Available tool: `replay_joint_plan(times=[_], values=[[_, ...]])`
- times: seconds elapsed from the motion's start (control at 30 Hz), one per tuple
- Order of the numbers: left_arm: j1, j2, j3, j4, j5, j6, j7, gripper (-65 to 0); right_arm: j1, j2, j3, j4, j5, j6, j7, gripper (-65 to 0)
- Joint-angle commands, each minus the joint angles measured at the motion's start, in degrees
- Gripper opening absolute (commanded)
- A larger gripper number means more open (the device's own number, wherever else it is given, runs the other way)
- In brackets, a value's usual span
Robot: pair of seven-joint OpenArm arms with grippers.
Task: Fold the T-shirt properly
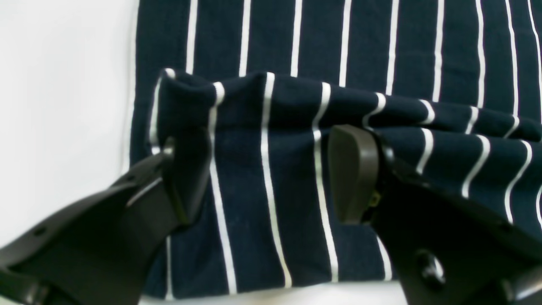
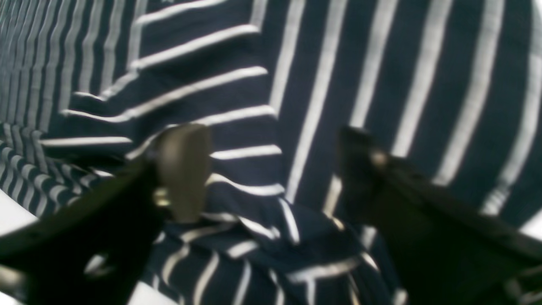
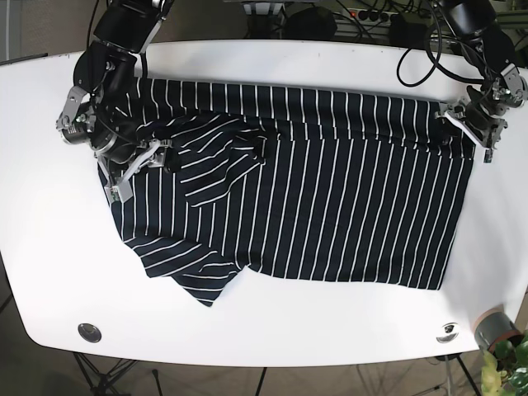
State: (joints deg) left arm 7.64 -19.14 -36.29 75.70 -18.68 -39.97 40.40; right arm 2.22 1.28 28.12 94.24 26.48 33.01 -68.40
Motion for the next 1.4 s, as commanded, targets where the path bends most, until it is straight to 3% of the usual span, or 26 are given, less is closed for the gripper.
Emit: replay_joint_plan(times=[0.0,0.53,1.0,1.37], values=[[-0.03,-0.95,-0.15,0.56,0.52,-0.03,0.61,-25.3,3.89,0.7,-2.14,-1.97,0.99,0.0,1.19,-17.9],[-0.03,-0.95,-0.32,0.56,0.52,-0.03,0.7,-25.3,16.11,1.31,-3.72,-24.04,0.9,0.0,7.87,-19.0],[-0.03,-0.95,-0.06,0.56,0.52,-0.03,0.7,-25.3,17.25,0.88,-3.72,-29.66,1.17,0.0,9.54,-19.0],[-0.21,-0.95,-0.06,0.56,0.52,-0.03,0.7,-25.3,16.9,-1.85,-5.75,-29.4,1.43,0.0,9.28,-19.2]])
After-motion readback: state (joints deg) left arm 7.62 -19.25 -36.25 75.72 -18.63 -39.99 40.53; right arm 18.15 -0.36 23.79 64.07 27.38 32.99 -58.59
